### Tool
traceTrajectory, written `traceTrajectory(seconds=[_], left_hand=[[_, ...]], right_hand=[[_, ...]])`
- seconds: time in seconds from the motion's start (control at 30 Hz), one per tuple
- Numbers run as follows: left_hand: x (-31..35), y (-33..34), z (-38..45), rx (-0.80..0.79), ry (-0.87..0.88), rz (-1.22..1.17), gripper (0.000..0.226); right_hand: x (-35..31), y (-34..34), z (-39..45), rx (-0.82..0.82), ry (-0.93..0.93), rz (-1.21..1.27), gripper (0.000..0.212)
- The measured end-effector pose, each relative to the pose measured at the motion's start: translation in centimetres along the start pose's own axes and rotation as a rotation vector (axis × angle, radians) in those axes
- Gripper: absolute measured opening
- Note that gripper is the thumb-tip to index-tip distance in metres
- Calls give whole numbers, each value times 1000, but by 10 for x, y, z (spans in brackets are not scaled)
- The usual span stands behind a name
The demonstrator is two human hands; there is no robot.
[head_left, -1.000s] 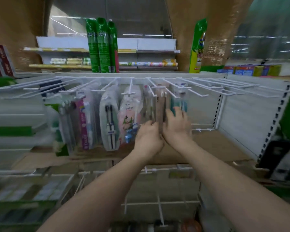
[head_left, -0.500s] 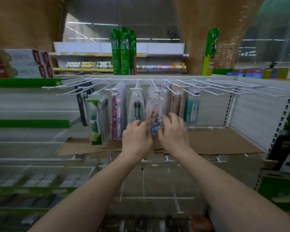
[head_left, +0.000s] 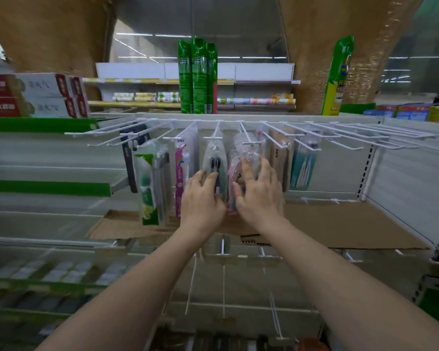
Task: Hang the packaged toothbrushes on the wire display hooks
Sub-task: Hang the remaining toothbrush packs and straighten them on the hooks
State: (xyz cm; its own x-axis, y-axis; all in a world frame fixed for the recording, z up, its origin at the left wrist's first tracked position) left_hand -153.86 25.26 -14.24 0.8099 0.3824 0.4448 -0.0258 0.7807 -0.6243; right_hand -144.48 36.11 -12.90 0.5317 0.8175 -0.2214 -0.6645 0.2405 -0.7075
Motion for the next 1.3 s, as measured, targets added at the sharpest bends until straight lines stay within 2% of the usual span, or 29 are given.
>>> traceTrajectory(seconds=[0.37, 0.7, 0.83, 1.07, 1.3], left_hand=[[-4, 20, 29, 43, 21, -38, 56], [-15, 44, 44, 224, 103, -52, 49], [-17, 49, 49, 263, 180, -34, 54], [-21, 61, 66, 231, 200, 21, 64], [-26, 73, 84, 160, 186, 5, 71]], right_hand=[[13, 31, 29, 107, -45, -7, 61], [26, 50, 53, 174, -91, -85, 61], [26, 57, 61, 164, -83, -81, 63], [27, 68, 77, 167, -53, -96, 64], [32, 79, 92, 178, -49, -93, 55]])
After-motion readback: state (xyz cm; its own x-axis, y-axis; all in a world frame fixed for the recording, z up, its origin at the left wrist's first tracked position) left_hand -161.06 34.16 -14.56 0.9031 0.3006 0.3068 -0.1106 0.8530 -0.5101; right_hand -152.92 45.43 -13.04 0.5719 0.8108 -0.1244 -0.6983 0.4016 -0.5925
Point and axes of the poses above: each hand's wrist, its own z-axis towards the middle knuckle, its own y-axis out of the palm, x = y × z, the point moved 1 cm from there along z, towards the middle knuckle
